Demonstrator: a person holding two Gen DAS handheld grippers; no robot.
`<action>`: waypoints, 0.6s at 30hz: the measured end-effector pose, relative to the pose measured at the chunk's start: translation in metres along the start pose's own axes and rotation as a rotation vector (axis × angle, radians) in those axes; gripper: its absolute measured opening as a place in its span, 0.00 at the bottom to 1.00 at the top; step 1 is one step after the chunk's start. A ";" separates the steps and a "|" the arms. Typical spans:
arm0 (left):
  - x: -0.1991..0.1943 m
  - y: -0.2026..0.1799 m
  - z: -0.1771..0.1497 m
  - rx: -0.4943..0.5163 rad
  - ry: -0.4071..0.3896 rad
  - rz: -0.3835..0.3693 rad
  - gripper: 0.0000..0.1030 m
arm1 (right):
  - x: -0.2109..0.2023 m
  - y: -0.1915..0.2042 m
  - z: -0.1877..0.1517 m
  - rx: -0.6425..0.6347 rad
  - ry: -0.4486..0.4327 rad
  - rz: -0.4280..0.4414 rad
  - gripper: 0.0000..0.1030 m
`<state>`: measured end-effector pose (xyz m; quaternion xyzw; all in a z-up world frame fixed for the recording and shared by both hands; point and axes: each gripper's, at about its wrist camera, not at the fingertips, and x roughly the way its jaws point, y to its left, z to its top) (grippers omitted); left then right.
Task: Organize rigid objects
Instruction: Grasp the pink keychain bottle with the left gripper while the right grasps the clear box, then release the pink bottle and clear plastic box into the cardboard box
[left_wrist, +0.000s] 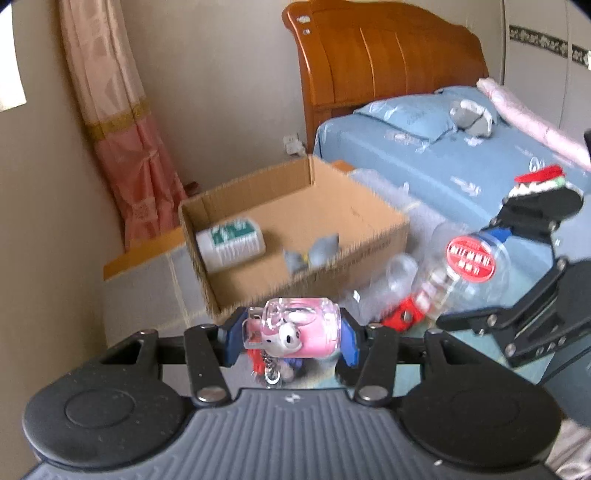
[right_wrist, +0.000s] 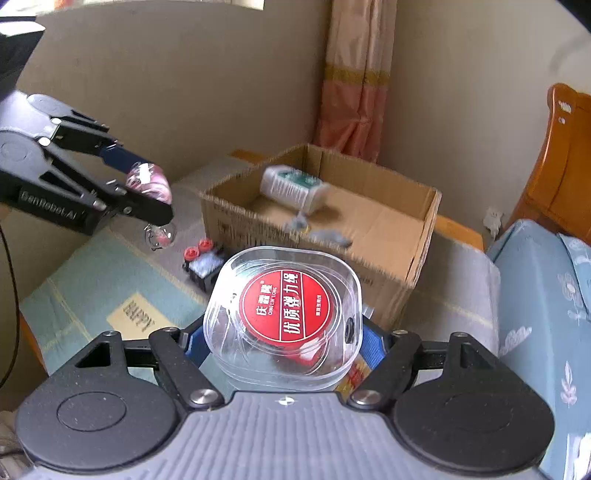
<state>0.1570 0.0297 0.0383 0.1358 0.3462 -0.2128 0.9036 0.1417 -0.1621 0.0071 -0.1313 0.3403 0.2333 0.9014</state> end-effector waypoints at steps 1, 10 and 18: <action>0.000 0.002 0.007 -0.005 -0.003 -0.007 0.48 | -0.001 -0.003 0.003 -0.002 -0.006 -0.001 0.79; 0.020 0.014 0.062 0.008 -0.030 0.028 0.48 | 0.003 -0.025 0.032 -0.005 -0.033 -0.012 0.79; 0.064 0.030 0.069 -0.028 0.028 0.045 0.48 | 0.012 -0.036 0.050 0.012 -0.044 -0.027 0.79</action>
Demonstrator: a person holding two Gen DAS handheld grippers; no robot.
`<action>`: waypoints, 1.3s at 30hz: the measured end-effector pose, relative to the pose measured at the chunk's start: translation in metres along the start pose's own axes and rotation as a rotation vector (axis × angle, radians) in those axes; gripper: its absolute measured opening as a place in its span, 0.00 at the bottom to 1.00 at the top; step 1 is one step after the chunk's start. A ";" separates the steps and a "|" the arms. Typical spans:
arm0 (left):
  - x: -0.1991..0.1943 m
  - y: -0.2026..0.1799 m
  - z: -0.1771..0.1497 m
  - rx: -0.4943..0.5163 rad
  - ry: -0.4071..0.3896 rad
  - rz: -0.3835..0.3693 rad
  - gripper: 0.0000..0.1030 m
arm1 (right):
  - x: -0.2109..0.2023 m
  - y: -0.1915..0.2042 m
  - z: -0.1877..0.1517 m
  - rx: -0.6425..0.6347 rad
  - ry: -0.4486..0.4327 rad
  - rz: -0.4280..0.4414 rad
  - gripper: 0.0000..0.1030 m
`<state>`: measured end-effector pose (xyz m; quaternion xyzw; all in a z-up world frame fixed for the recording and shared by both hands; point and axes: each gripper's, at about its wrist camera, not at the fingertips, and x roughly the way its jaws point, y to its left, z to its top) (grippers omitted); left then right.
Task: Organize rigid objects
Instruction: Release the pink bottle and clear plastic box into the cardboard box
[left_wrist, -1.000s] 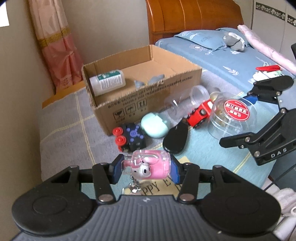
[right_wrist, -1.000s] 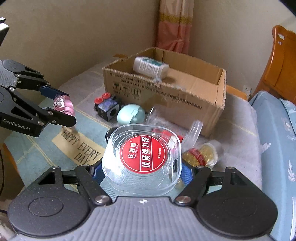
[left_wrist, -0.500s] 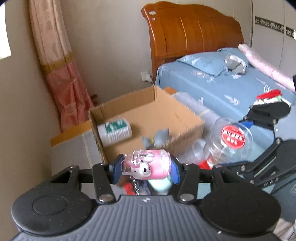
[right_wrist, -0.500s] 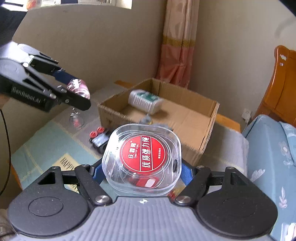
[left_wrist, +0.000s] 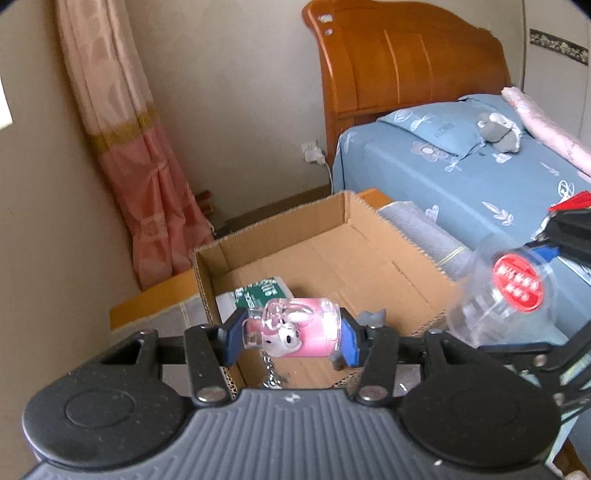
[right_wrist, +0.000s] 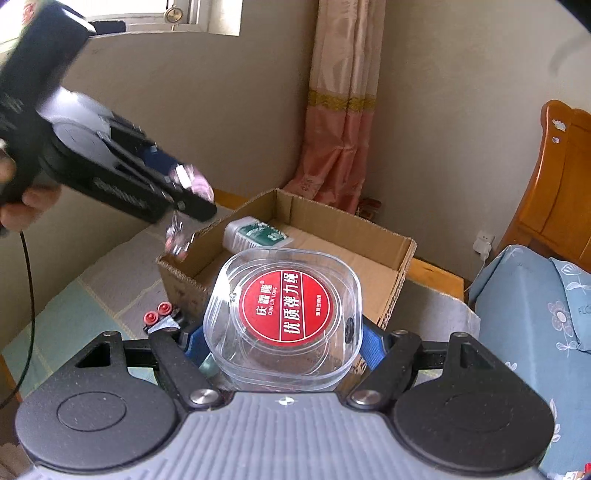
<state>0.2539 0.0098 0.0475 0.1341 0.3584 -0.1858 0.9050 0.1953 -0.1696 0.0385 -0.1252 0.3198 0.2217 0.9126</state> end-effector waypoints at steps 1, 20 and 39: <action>0.005 0.001 -0.002 -0.010 0.009 0.003 0.48 | 0.001 0.000 0.002 0.000 0.000 -0.001 0.79; 0.006 -0.006 -0.049 -0.070 0.043 -0.005 0.96 | 0.025 -0.006 0.019 0.015 0.039 -0.008 0.79; -0.018 -0.004 -0.086 -0.159 -0.034 0.003 0.96 | 0.087 -0.048 0.060 0.115 0.102 -0.069 0.79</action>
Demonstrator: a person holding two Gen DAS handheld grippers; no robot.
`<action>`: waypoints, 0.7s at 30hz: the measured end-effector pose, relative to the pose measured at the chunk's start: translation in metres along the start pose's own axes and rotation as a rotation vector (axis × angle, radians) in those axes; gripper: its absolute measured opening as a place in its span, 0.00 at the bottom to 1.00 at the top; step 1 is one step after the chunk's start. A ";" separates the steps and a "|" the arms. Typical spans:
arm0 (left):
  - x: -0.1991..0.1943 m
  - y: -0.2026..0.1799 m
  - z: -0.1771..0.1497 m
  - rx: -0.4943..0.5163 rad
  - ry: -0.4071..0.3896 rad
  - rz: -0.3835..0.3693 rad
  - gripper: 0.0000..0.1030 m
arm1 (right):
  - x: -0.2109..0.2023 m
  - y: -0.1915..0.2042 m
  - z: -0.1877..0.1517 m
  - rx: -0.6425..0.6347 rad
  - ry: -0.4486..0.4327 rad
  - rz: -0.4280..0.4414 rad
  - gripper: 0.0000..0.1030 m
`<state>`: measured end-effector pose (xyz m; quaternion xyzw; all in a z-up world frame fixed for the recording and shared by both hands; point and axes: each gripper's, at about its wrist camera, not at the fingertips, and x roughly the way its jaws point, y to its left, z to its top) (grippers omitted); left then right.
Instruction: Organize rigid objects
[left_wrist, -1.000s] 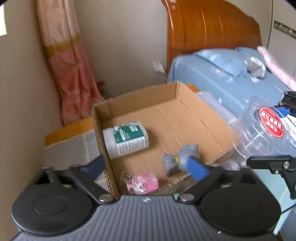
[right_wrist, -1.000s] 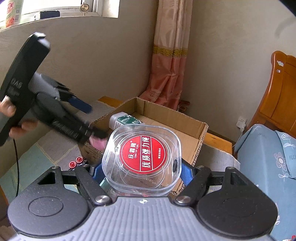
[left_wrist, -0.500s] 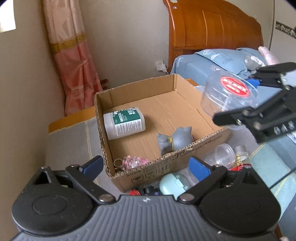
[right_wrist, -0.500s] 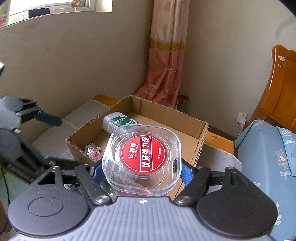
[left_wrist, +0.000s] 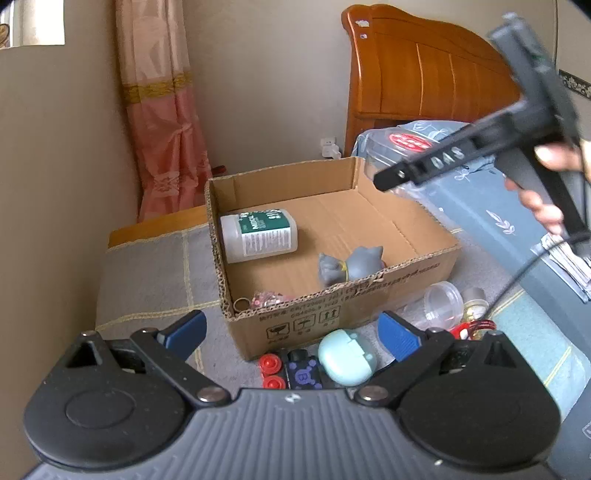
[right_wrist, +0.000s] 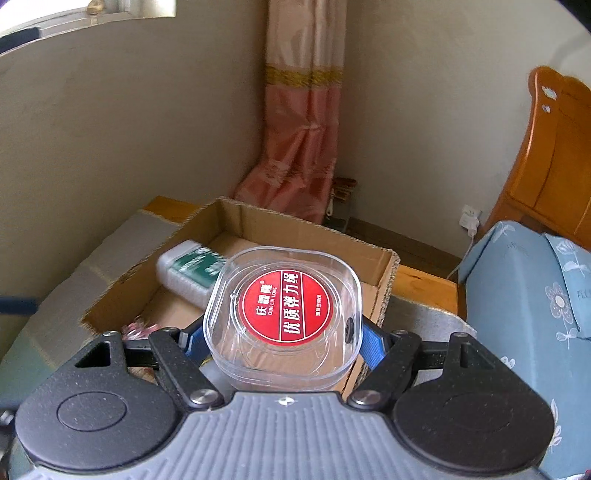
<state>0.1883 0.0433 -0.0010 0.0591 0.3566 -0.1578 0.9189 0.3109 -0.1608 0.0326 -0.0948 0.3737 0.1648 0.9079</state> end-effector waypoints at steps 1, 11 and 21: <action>0.001 0.001 -0.001 0.000 0.001 0.002 0.96 | 0.005 -0.002 0.002 0.007 0.005 -0.004 0.79; 0.004 0.011 -0.010 -0.032 -0.004 0.013 0.96 | 0.038 -0.024 0.017 0.098 -0.011 -0.040 1.00; 0.004 0.007 -0.028 -0.022 0.033 0.021 0.96 | 0.014 -0.015 -0.006 0.085 -0.022 0.014 1.00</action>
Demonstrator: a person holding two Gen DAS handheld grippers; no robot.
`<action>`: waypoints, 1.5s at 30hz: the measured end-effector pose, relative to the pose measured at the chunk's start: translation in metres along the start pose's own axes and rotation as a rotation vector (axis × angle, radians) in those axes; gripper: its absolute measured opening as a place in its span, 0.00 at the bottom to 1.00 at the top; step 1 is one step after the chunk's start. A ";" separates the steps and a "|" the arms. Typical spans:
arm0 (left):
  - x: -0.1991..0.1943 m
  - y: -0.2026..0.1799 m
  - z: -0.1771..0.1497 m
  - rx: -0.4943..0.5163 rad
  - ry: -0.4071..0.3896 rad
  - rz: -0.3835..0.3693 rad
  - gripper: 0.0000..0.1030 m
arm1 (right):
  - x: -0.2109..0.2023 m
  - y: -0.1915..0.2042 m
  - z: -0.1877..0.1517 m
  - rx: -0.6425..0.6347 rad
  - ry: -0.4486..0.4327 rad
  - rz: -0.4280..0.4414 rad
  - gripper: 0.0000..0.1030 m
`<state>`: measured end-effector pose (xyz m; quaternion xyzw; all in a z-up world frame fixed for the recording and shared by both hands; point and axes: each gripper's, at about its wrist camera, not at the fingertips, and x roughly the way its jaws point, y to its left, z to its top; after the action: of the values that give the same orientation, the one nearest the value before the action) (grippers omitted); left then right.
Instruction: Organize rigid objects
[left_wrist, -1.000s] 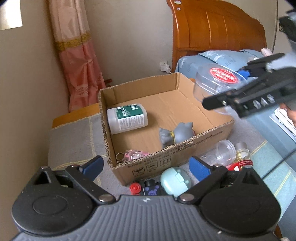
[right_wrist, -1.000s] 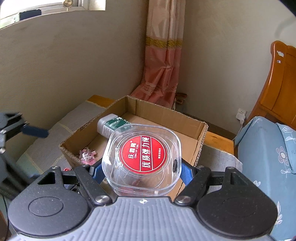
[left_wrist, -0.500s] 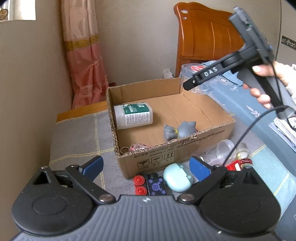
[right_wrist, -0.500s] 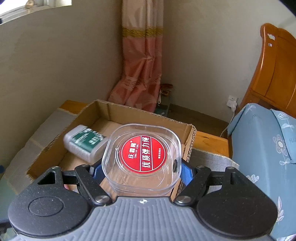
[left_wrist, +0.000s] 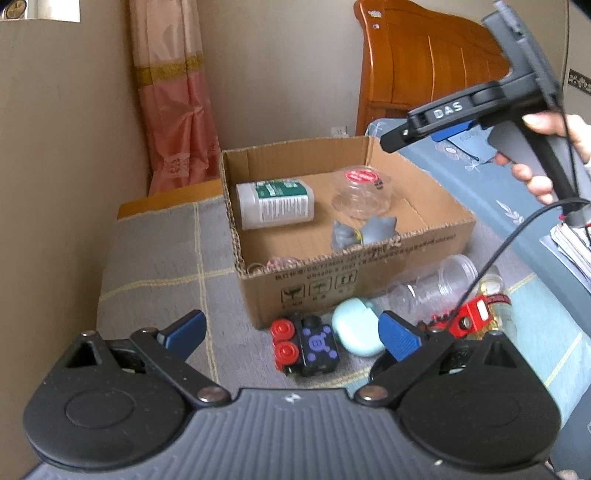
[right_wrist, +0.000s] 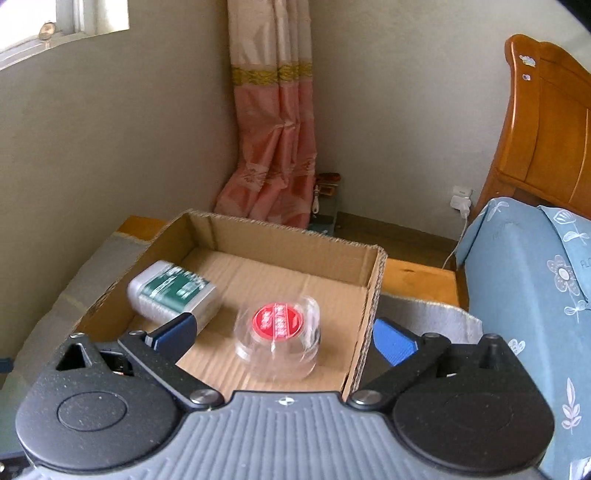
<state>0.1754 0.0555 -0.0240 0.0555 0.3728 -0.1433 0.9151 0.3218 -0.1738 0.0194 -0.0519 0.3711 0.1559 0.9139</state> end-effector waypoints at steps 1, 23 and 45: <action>-0.001 -0.001 -0.001 0.002 0.003 0.002 0.96 | -0.005 0.002 -0.003 -0.005 -0.004 0.007 1.00; -0.010 -0.029 -0.037 0.074 -0.008 0.051 0.96 | -0.073 0.008 -0.122 -0.045 -0.004 0.165 1.00; -0.005 -0.038 -0.049 0.048 0.040 0.032 0.96 | -0.040 0.013 -0.165 -0.241 0.186 0.233 1.00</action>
<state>0.1275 0.0303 -0.0555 0.0863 0.3867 -0.1366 0.9079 0.1815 -0.2065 -0.0709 -0.1318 0.4359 0.2983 0.8388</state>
